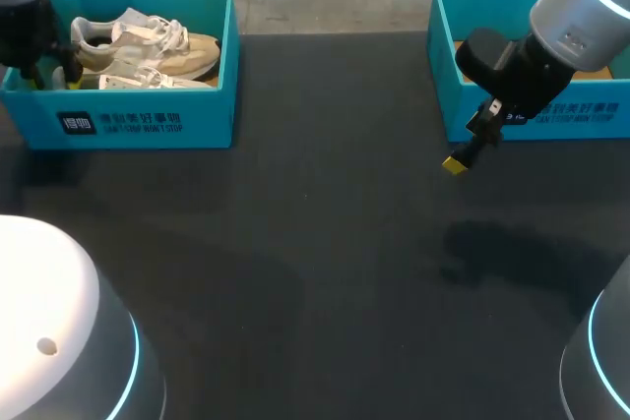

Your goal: Take the shoe out of the shoebox, open the shoe tongue, remove and reinsert the insole, then place the shoe into the shoebox

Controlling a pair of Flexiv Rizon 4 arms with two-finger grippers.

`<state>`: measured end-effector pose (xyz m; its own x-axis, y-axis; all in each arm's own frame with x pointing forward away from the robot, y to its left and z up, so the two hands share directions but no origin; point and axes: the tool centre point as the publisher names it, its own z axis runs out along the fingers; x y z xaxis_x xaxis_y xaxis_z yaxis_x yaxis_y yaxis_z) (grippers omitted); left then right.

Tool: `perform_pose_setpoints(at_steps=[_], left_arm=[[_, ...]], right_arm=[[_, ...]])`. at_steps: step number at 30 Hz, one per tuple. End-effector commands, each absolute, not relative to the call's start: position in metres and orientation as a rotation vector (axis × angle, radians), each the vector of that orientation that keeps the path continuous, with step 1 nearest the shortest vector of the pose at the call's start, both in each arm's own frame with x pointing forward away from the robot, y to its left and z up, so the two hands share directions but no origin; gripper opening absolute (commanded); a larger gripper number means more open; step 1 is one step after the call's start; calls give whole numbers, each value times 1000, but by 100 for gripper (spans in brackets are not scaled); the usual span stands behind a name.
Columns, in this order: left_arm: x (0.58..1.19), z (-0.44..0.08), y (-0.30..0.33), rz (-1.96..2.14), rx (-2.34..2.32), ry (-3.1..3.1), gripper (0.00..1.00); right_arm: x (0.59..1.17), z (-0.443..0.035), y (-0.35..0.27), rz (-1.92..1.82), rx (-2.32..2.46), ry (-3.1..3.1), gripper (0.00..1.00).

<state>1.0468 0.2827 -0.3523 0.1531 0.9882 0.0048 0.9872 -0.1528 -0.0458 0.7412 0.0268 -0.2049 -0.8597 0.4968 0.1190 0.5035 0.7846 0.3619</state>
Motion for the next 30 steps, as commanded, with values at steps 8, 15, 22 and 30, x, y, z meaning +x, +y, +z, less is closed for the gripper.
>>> perform_pose_setpoints(at_steps=[8, 15, 22, 30], left_arm=[[1047, -372, 284, 56, -2338, -2032, 67], [1052, -382, 283, 77, -2321, -2041, 61], [1052, -388, 285, 95, -2299, -2047, 44], [1051, -385, 286, 78, -2305, -2006, 0]], right_arm=[[742, -205, 27, -604, -828, -2950, 100], [742, -205, 27, -604, -828, -2950, 100], [742, -205, 27, -604, -828, -2950, 100], [742, -205, 27, -604, -828, -2950, 100]])
